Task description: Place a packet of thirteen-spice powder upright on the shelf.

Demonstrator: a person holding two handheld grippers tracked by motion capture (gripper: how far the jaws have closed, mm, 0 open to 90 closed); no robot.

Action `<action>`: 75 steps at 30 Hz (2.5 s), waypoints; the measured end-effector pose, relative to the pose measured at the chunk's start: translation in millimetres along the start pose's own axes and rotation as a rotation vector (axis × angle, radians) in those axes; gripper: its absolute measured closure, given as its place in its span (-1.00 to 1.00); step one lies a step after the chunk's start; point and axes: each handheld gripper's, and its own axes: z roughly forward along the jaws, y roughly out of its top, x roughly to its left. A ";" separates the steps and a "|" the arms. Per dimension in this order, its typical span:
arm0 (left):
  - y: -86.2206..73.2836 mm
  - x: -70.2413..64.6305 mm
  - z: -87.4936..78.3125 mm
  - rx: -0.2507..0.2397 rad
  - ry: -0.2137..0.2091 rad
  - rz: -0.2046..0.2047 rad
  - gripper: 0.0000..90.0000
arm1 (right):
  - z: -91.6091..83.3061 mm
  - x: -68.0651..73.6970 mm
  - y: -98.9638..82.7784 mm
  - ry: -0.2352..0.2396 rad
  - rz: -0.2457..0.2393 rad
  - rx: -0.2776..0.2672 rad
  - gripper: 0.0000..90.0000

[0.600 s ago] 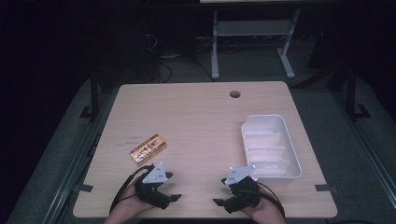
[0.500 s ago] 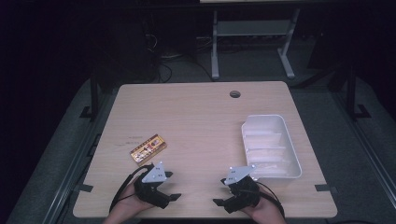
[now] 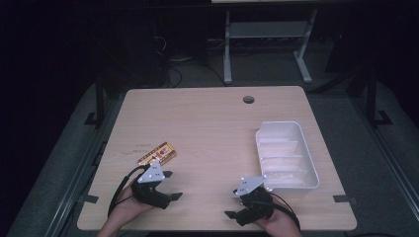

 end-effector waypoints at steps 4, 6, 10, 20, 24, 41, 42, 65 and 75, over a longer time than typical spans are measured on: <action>-0.4 10.6 -4.9 -0.007 0.023 -0.017 -0.55 | 1.2 -0.2 0.7 0.003 0.001 0.000 -0.42; -1.1 15.3 -6.5 -0.009 0.032 -0.023 -0.55 | 2.0 -1.0 0.9 -0.001 0.000 0.002 -0.43; -3.5 23.7 -11.5 -0.006 0.057 -0.034 -0.55 | 1.0 -1.3 0.5 -0.006 0.004 -0.002 -0.43; -15.7 49.6 -27.0 0.005 0.160 -0.084 -0.59 | 0.8 -2.6 0.5 -0.005 0.007 -0.006 -0.43; -20.3 55.4 -30.2 0.008 0.186 -0.099 -0.59 | 1.1 -1.8 0.7 -0.004 0.007 -0.004 -0.43; -45.2 83.4 -27.3 0.069 0.268 -0.188 -0.61 | 3.4 -0.1 1.1 0.006 0.002 0.002 -0.43; -45.2 83.4 -27.3 0.069 0.268 -0.188 -0.61 | 3.5 0.1 1.2 0.006 0.001 0.002 -0.43; -48.9 84.9 -14.9 0.140 0.286 -0.205 -0.31 | 3.0 1.9 1.9 0.000 0.000 -0.004 -0.43; -44.8 79.2 -17.8 0.118 0.279 -0.190 -0.27 | 1.5 2.5 2.4 -0.004 0.001 -0.010 -0.43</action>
